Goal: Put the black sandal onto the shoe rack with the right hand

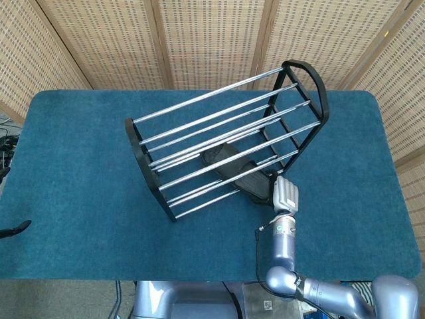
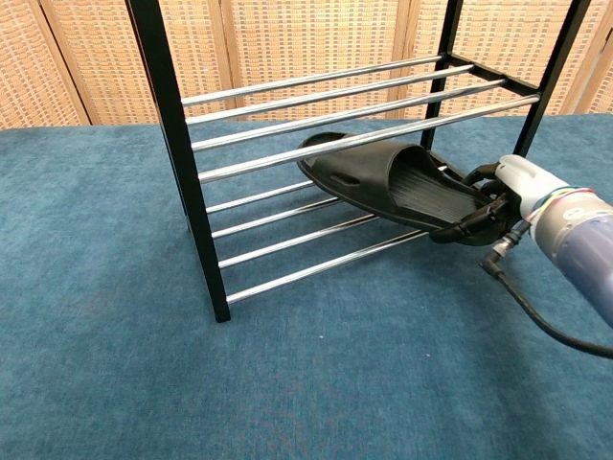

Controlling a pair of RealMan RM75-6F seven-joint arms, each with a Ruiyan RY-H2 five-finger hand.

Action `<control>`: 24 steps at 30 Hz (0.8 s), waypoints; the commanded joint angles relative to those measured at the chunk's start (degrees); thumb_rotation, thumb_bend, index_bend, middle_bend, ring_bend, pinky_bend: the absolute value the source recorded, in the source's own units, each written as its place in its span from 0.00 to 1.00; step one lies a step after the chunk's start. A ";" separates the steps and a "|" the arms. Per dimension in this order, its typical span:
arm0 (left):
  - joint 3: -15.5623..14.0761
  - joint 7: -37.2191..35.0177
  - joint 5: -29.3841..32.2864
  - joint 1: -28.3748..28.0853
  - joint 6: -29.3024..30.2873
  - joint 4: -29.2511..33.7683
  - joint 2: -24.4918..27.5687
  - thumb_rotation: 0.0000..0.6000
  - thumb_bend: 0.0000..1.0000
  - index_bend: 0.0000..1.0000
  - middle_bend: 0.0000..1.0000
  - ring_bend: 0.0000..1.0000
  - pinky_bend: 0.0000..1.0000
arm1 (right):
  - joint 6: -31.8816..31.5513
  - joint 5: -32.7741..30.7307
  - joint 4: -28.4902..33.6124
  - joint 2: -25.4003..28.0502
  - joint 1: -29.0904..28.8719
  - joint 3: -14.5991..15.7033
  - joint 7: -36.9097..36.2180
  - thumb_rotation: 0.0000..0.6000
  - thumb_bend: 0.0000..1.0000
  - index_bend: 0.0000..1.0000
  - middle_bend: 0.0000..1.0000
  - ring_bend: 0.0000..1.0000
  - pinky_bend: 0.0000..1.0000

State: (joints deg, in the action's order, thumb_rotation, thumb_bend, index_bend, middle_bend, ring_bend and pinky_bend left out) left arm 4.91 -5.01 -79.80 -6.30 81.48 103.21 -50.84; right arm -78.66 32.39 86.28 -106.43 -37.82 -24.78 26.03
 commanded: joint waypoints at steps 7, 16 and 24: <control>0.07 -0.41 0.33 -0.27 -0.64 -0.18 0.16 1.00 0.11 0.00 0.00 0.00 0.00 | -3.10 -1.07 -4.70 -5.63 -2.46 -3.70 1.02 1.00 0.54 0.61 0.62 0.45 0.42; 0.28 -2.03 0.83 -0.33 -1.08 -0.54 0.66 1.00 0.11 0.00 0.00 0.00 0.00 | -4.74 -0.94 -10.53 -9.54 -5.64 -7.00 3.30 1.00 0.54 0.61 0.62 0.45 0.42; 0.56 -2.75 1.84 -0.88 -2.40 -0.84 0.91 1.00 0.11 0.00 0.00 0.00 0.00 | -6.79 -1.58 -14.86 -11.53 -7.23 -11.09 4.27 1.00 0.54 0.61 0.62 0.45 0.42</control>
State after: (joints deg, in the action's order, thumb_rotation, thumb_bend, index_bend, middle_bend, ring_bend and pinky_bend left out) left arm 5.45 -7.81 -78.06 -7.08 79.22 102.36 -49.95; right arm -85.09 31.04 71.72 -117.59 -44.83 -35.42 30.08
